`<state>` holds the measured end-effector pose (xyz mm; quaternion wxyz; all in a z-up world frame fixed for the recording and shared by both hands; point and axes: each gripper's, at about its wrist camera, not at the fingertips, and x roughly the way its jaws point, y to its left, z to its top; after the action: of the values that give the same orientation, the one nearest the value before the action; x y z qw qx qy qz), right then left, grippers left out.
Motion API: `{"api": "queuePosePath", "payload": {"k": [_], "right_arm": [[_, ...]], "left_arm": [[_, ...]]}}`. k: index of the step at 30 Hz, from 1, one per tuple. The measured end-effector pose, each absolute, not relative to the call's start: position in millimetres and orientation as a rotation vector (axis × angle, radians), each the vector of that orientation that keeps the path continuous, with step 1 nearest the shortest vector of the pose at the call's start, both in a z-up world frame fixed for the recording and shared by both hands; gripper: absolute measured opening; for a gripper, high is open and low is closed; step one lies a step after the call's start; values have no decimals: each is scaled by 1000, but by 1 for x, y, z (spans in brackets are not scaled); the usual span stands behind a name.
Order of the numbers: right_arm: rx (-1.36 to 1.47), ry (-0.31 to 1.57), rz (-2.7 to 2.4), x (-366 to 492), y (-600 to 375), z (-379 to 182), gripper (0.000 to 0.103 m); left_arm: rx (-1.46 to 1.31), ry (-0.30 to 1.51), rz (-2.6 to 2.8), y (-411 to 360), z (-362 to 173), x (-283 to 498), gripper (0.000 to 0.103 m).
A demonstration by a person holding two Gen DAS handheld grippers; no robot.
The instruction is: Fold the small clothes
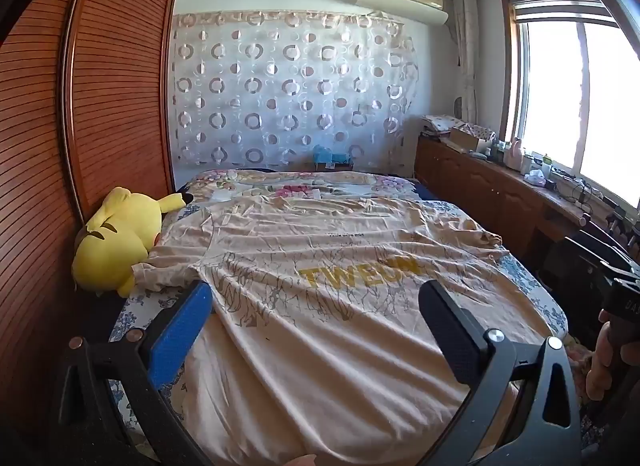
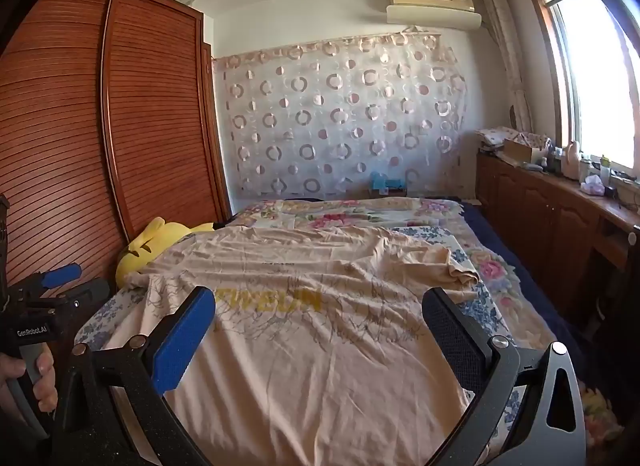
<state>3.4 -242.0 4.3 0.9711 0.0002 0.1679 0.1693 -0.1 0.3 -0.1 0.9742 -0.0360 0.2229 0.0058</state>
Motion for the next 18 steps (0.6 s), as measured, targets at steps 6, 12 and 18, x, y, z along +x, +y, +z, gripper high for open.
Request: {"api": "queuePosePath", "payload": {"k": [6, 12, 18], "right_arm": [[-13, 347, 341, 5, -241, 5, 103], [-7, 347, 345, 5, -238, 2, 103], [-5, 349, 346, 6, -239, 2, 103]], "left_arm": [[-65, 443, 20, -1, -1, 0, 103], [-78, 436, 16, 3, 2, -2, 103], [-73, 435, 17, 2, 2, -3, 103]]}}
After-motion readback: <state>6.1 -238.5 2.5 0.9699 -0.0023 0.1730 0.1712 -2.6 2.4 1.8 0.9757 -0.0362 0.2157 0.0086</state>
